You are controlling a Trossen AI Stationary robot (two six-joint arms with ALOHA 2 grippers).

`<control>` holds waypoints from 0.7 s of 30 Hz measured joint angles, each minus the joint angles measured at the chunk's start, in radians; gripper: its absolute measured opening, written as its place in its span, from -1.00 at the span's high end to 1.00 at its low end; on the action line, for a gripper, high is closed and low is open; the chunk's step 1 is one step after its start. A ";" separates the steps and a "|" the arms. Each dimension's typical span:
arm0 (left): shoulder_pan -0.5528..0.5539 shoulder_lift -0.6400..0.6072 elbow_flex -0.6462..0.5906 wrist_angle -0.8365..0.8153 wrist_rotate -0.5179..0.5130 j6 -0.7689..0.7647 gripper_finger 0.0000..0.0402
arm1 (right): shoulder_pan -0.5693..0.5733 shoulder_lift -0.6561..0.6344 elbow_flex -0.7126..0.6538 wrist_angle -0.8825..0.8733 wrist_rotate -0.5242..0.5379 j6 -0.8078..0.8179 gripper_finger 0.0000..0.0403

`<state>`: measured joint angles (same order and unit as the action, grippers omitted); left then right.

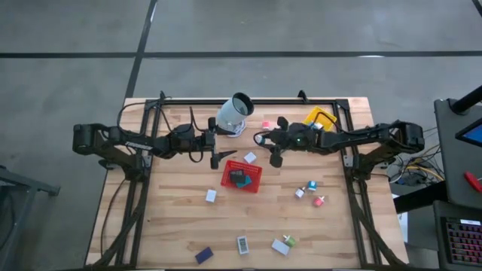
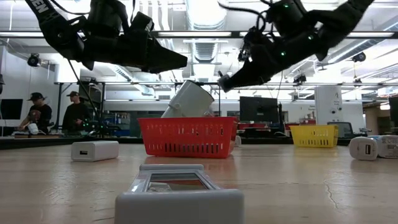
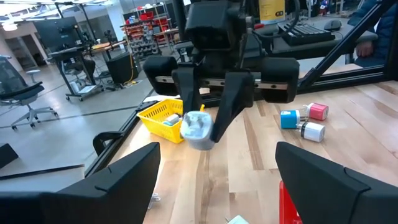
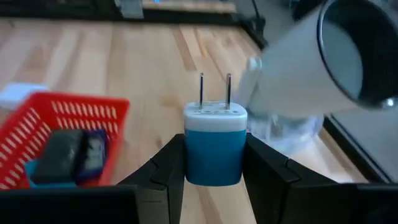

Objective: Pick & Place Office items
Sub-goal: Put the top blue charger adapter into the yellow basket

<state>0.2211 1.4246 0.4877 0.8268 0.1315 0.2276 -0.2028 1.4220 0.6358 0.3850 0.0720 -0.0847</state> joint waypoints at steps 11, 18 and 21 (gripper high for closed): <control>0.000 0.000 0.000 0.000 0.002 0.000 -0.61 | -0.011 0.000 -0.174 0.380 -0.008 -0.002 0.41; 0.000 0.000 0.000 0.000 0.002 -0.001 -0.61 | -0.022 0.000 -0.239 0.510 -0.041 0.002 0.41; 0.000 0.000 0.000 0.000 0.002 -0.002 -0.61 | -0.024 0.000 -0.256 0.554 -0.069 0.003 0.41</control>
<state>0.2207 1.4246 0.4877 0.8265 0.1333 0.2260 -0.2264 1.4220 0.3794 0.9394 0.0029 -0.0814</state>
